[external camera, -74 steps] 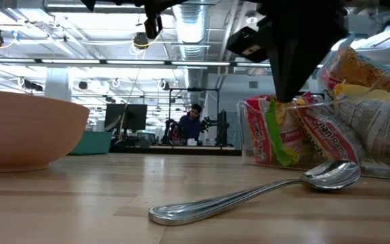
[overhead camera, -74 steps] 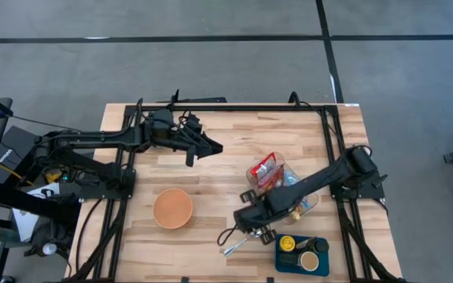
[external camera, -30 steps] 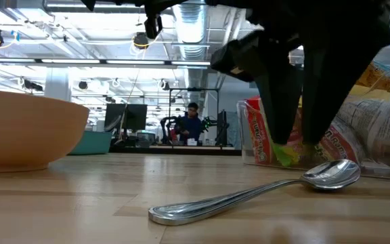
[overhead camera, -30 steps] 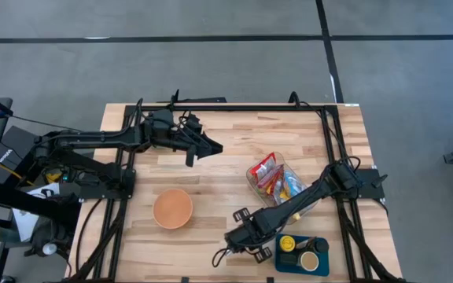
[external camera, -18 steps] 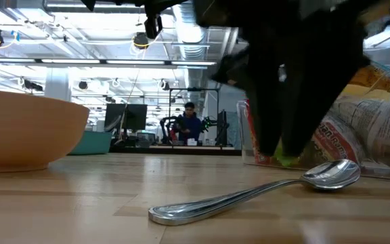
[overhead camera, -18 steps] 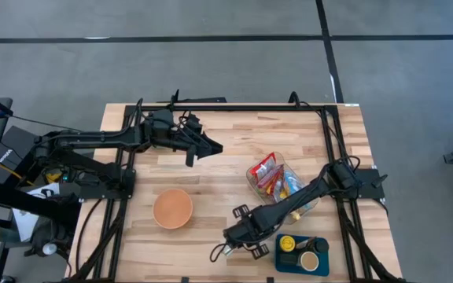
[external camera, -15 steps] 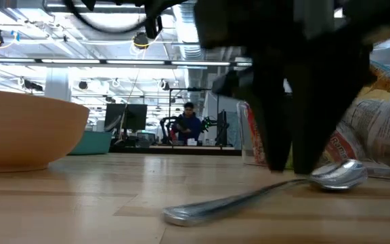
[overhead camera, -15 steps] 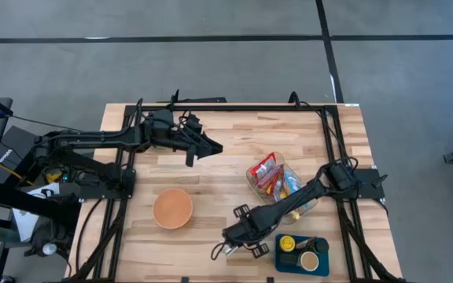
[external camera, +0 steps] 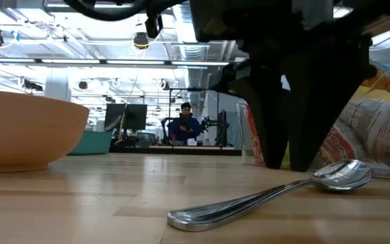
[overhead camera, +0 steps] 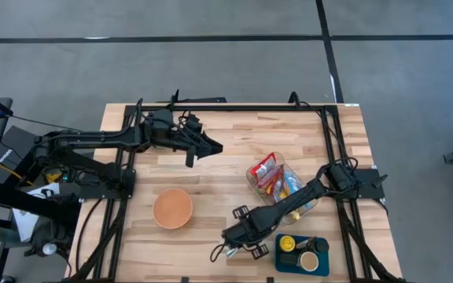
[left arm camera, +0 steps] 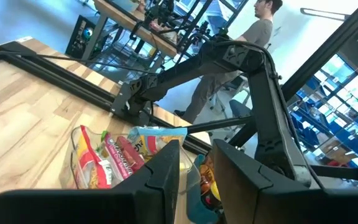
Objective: Pick & Place Food Item
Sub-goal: Put the silver spoon into the green bin
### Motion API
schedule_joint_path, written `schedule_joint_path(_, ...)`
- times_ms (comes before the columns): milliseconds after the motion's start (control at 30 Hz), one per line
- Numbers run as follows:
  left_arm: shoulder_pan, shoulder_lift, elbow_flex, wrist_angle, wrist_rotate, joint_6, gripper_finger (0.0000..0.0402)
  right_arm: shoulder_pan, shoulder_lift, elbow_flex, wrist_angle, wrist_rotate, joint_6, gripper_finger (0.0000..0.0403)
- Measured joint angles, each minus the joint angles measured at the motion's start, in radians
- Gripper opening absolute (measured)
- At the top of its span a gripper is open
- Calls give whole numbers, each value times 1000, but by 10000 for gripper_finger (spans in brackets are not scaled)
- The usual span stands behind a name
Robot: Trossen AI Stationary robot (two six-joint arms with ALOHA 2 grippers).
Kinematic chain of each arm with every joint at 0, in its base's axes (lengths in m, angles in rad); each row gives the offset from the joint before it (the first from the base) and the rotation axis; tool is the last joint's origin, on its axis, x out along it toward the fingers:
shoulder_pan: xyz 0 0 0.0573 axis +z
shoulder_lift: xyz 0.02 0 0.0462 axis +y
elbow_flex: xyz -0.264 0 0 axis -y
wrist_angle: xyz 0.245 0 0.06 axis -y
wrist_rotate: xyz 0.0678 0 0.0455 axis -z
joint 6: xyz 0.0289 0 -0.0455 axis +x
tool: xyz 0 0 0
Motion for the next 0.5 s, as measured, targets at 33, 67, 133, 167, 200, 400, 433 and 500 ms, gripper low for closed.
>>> schedule_joint_path(33, 0, 0, 0, 0, 0, 0, 90, 1, 0, 3, -2, 0, -2, 107)
schedule_joint_path(67, 0, 0, 0, 0, 0, 0, 90, 2, 0, 5, -5, -1, -11, 107)
schedule_joint_path(133, 0, 0, 0, 0, 0, 1, 90, 6, 0, 9, -17, -2, -35, 107)
schedule_joint_path(167, 0, 0, 0, 0, -1, 1, 90, 8, 0, 13, -23, -2, -46, 107)
schedule_joint_path(200, 0, 0, 0, 0, -1, 1, 90, 9, 0, 19, -23, -3, -52, 107)
schedule_joint_path(400, 0, 0, 0, 0, -5, 2, 90, 16, 0, 24, -31, -83, -78, 107)
schedule_joint_path(433, 0, 0, 0, -1, -5, 3, 90, 18, 0, 24, -32, -83, -81, 107)
schedule_joint_path(500, 0, 0, 0, -1, -5, 3, 90, 23, 0, 24, -34, -83, -81, 107)
